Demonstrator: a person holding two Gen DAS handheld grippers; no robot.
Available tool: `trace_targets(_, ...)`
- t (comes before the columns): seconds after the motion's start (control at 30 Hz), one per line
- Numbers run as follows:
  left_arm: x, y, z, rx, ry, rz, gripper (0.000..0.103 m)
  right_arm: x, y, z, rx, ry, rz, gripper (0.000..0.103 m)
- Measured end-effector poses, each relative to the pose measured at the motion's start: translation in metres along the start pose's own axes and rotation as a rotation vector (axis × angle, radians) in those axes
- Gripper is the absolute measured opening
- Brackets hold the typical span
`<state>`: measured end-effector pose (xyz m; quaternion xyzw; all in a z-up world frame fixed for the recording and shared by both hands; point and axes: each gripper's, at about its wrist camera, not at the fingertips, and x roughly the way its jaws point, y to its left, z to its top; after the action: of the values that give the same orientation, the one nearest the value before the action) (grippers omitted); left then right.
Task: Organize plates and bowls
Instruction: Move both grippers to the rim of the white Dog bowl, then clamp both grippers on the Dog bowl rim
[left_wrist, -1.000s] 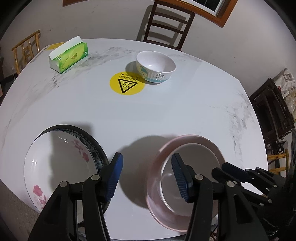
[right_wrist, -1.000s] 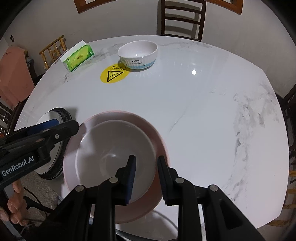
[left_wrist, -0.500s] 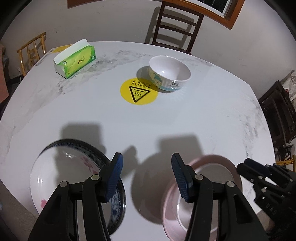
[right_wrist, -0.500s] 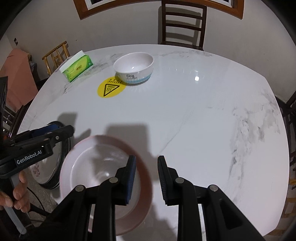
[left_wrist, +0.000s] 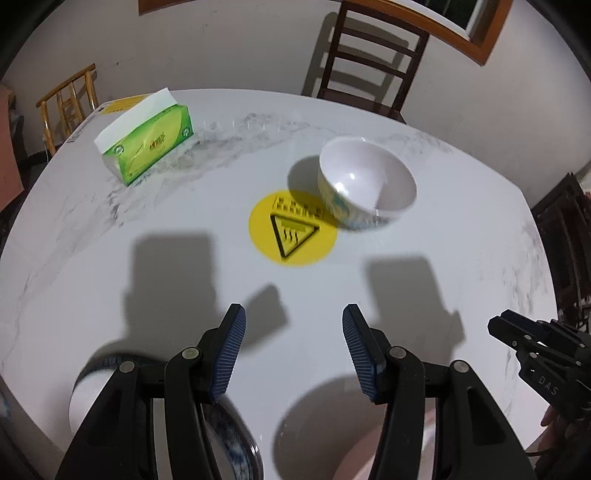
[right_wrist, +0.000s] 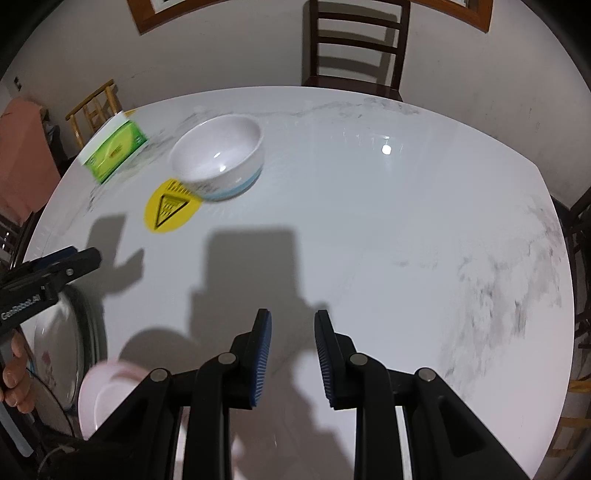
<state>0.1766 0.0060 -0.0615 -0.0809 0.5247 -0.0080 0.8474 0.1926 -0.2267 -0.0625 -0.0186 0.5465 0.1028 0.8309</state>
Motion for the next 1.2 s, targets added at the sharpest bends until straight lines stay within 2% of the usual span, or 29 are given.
trace_targets(0.17,0.012,0.003,0.034,-0.044,-0.007,-0.034,0.051,0.007,-0.008,0.03,0.02,-0.029,0.074,0.025)
trace_targets(0.33,0.027,0.001,0.06,-0.067,-0.009,-0.075,0.051,0.017,-0.009,0.062,0.034,-0.055,0.219,0.025)
trace_targets(0.53,0.049,-0.005,0.082,-0.1,0.01,-0.114,0.049,0.034,-0.006,0.093,0.078,-0.054,0.263,0.025)
trace_targets(0.63,0.058,-0.007,0.091,-0.11,0.013,-0.115,0.049,0.045,-0.003,0.108,0.094,-0.05,0.279,0.025)
trace_targets(0.97,0.097,-0.008,0.111,-0.128,0.042,-0.09,0.049,0.089,0.014,0.132,0.084,-0.004,0.226,0.025)
trace_targets(1.2,0.12,-0.012,0.113,-0.122,0.081,-0.079,0.034,0.101,0.025,0.134,0.034,-0.01,0.188,0.025)
